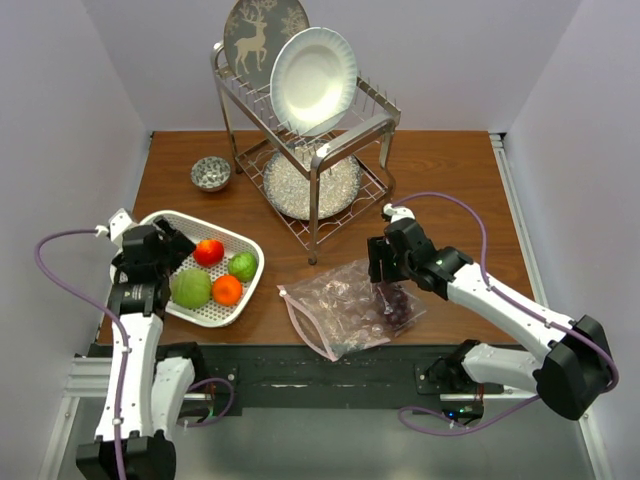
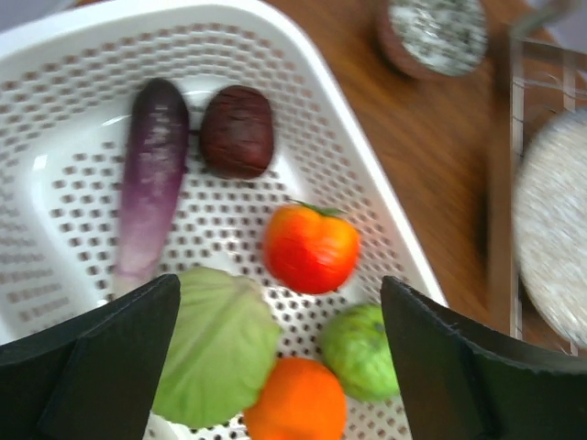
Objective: Open the zip-top bag and remove the fake food
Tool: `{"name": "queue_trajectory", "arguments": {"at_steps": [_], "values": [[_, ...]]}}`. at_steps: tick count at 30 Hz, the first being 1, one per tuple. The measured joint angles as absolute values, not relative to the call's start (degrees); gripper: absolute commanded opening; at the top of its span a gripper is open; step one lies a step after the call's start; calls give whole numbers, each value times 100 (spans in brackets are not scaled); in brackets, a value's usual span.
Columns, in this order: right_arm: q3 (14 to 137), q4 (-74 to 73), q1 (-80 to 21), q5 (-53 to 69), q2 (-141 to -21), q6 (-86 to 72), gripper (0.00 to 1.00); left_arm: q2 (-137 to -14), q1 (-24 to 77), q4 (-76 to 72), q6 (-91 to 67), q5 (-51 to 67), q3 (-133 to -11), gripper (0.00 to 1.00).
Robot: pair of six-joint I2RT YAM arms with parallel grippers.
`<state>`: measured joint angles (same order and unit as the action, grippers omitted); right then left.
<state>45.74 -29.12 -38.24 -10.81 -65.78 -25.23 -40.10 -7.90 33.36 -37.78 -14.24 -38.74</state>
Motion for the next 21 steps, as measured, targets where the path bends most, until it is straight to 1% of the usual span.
{"name": "queue_trajectory", "arguments": {"at_steps": [1,3,5,9,12,13,15,16,18,21], "values": [[4574,-2934,-3824,-1092,-6556,-2523,69,-3955,-749,3275,-3750,-1177,-3876,86],[4576,-2991,-3824,-1129,-6482,-2530,69,-3857,-528,3164,-3723,-812,-3863,83],[4576,-3030,-3824,-1201,-6394,-2547,69,-3795,78,3009,-3782,-661,-3785,82],[4576,-3103,-3824,-1341,-6267,-2571,70,-3889,2139,2834,-4125,-788,-3645,81],[4576,-3208,-3824,-1476,-6252,-2596,70,-4202,3745,2724,-4598,-1352,-3640,79],[4576,-3251,-3824,-1525,-6252,-2609,70,-4333,4182,2703,-4753,-1527,-3618,75],[4576,-3310,-3824,-1573,-6250,-2641,71,-4499,4764,2574,-5057,-1756,-3476,72],[4576,-3326,-3824,-1588,-6248,-2663,71,-4569,5041,2502,-5216,-1881,-3350,67],[4571,-3343,-3824,-1619,-6241,-2716,72,-4731,5535,2329,-5546,-2043,-3074,63],[4541,-3352,-3824,-1697,-6156,-2777,72,-5135,6202,2150,-5961,-2272,-2810,54]]}}
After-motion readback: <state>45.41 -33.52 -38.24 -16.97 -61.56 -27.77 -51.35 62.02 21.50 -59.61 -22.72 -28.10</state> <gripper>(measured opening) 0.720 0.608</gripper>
